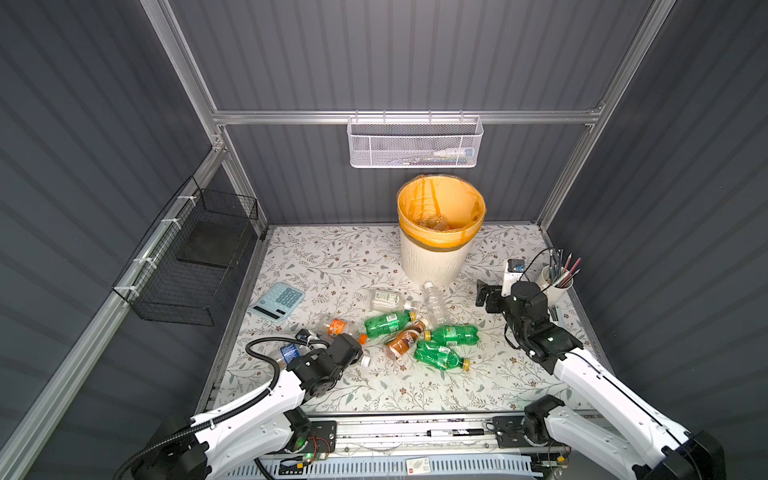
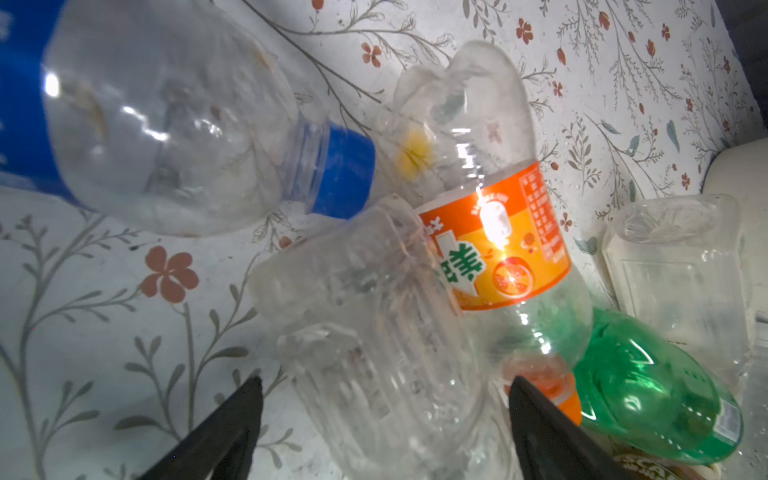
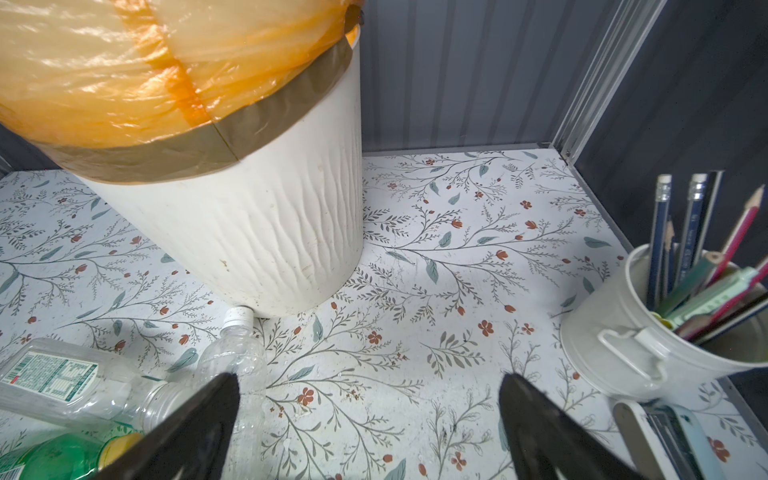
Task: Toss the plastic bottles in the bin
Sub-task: 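Lower the left gripper onto a clear bottle in the pile and close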
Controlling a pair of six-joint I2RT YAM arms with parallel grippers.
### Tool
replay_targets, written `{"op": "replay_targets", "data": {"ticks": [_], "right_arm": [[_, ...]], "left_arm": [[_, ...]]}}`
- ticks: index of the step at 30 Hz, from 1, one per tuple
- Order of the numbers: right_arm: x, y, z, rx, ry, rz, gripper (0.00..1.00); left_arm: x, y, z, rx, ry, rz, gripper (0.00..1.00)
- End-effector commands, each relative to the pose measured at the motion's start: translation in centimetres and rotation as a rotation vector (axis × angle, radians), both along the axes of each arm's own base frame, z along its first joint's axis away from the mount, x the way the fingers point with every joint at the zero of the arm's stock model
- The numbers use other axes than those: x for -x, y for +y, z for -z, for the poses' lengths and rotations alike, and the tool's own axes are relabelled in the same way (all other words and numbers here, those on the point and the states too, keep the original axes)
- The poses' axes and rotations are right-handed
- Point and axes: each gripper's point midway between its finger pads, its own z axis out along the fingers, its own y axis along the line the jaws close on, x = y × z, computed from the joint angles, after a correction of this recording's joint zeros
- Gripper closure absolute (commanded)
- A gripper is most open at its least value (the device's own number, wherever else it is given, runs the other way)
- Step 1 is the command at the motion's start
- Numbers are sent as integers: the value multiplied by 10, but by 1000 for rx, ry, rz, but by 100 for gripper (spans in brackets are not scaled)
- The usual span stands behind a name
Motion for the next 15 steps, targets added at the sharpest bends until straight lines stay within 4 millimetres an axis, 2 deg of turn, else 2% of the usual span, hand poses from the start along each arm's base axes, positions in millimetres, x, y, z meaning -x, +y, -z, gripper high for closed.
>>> {"op": "replay_targets", "data": {"ticks": [1,15], "right_arm": [[0,-3,6,4,13,12,1],[1,-4,8,0,22,13,1]], "left_arm": [[4,-2,11,0,21,17,8],[5,-8,22,24,28,34,17]]}}
